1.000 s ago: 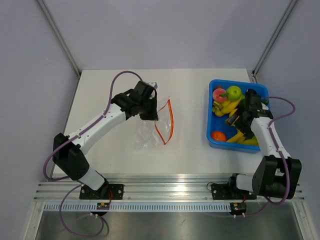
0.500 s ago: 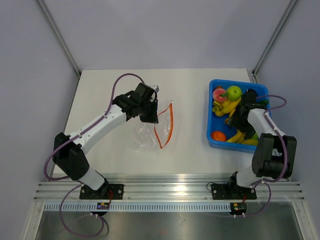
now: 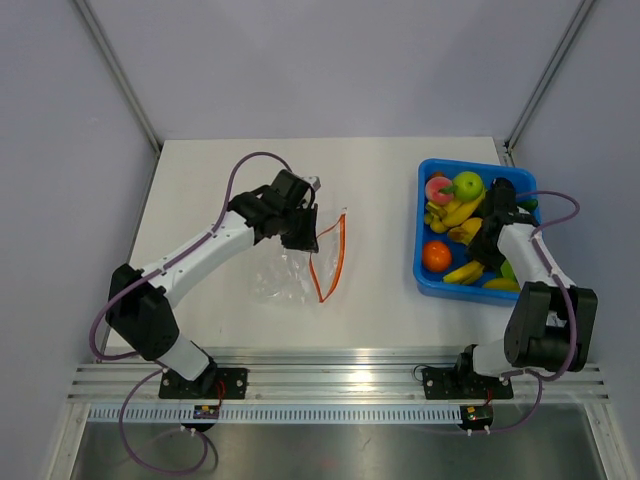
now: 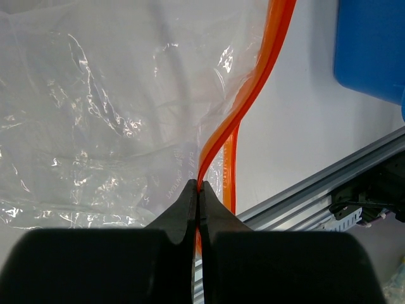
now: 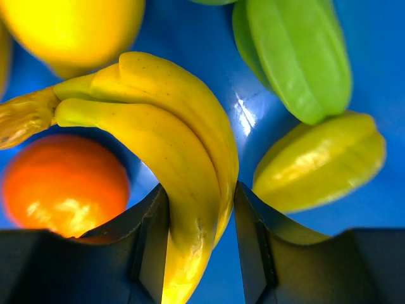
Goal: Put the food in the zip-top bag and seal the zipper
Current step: Pick up the fake fruit from the bin.
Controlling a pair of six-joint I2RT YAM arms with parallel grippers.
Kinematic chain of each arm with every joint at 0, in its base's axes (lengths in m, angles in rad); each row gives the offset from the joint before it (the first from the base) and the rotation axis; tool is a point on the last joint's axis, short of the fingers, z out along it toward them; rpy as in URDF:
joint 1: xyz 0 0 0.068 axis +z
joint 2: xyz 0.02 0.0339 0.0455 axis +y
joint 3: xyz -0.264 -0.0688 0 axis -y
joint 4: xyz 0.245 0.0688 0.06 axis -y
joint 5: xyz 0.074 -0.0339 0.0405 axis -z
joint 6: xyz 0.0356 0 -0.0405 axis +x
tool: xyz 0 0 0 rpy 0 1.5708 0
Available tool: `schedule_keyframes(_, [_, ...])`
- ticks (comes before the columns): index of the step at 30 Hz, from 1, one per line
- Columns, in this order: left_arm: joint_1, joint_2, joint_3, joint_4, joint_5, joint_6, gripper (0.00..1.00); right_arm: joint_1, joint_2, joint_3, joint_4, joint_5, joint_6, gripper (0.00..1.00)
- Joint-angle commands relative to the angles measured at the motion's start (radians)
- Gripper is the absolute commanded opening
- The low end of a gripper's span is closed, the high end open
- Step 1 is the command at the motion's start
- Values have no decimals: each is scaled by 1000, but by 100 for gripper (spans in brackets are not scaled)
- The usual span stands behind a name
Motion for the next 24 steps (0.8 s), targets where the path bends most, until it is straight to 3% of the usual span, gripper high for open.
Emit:
schedule_keyframes(1, [-5, 12, 82, 31, 13, 10, 0, -5, -136, 3, -26, 38, 32, 26])
schedule_keyframes(11, [-59, 175, 295, 34, 51, -37, 0, -5, -387, 23, -164, 75, 58, 23])
schedule_keyframes(24, [-91, 310, 480, 6, 144, -50, 0, -5, -509, 201, -155, -31, 23, 22])
